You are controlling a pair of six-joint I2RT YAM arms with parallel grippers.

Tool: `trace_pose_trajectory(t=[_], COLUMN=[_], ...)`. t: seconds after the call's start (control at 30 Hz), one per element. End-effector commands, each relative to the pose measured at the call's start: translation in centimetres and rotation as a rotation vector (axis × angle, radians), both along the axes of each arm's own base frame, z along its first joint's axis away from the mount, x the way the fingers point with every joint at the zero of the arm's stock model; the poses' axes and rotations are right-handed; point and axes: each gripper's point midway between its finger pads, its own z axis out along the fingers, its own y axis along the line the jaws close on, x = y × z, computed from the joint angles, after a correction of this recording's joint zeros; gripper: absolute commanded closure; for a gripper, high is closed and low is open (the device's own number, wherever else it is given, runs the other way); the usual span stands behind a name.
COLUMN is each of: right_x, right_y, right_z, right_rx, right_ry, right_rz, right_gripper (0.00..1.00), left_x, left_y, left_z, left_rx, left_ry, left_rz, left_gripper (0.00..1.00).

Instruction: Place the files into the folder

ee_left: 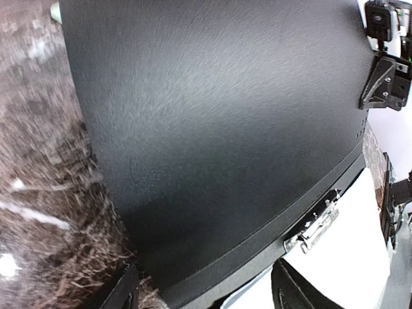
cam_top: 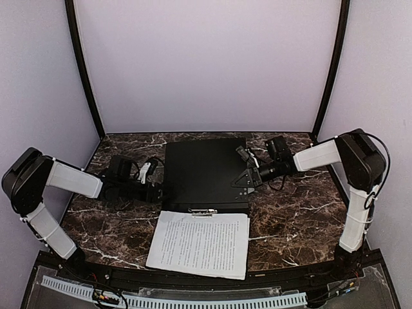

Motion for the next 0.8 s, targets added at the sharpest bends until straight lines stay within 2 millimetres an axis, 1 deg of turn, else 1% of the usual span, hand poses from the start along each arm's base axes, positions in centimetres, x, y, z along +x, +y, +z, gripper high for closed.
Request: trace_pose_trajectory(t=[0.0,0.1,0.2,0.23,0.33,0.4,0.53,0.57,0.6,0.63,0.73,0.77], right_x=[0.0,-0.2,-0.7,-0.9,-1.2,-1.3,-1.4,-1.5,-1.5,-1.6,-1.7,-1.7], right_y=[-0.3,0.0,-0.2,-0.2,-0.4,-0.7,-0.8,-0.8,-0.8,-0.8,-0.8,-0.8], right_z=[2.2,3.5,4.0,4.2,4.6,5.1,5.5,5.6,5.6,5.6,5.4,5.2], right_rx=[0.03,0.06,0.068,0.067,0.063,0.087,0.102,0.107,0.111,0.117,0.115,0.107], right_ry=[-0.093,-0.108,-0.092,-0.089,-0.073,-0.072,-0.079,-0.079,-0.077,-0.075,-0.065,-0.062], right_rz=[0.1,0.155,0.198,0.212,0.234,0.243,0.252,0.254,0.257,0.261,0.264,0.261], right_gripper=[0.97,0.96,0.95,0.94,0.94,0.94,0.94,0.94,0.94,0.94,0.93,0.94], left_x=[0.7,1.2,1.7,2.0,2.4,2.5,2.1,1.5,1.6,1.2,1.8,1.6], left_y=[1.1,1.4,1.5,1.4,1.1,0.9,-0.5,-1.2,-1.7,-2.2,-3.1,-3.3], left_z=[2.3,3.6,4.6,5.3,6.1,6.0,6.4,6.6,6.9,7.2,7.3,7.5], left_rx=[0.074,0.093,0.104,0.096,0.093,0.107,0.043,0.002,-0.022,-0.056,-0.09,-0.108], left_ry=[-0.183,-0.266,-0.354,-0.391,-0.446,-0.457,-0.463,-0.455,-0.457,-0.448,-0.431,-0.42], left_rz=[-0.003,-0.005,-0.016,-0.017,-0.041,-0.073,-0.159,-0.204,-0.227,-0.256,-0.287,-0.303], left_gripper=[0.28,0.27,0.26,0.26,0.25,0.25,0.25,0.26,0.26,0.27,0.29,0.3])
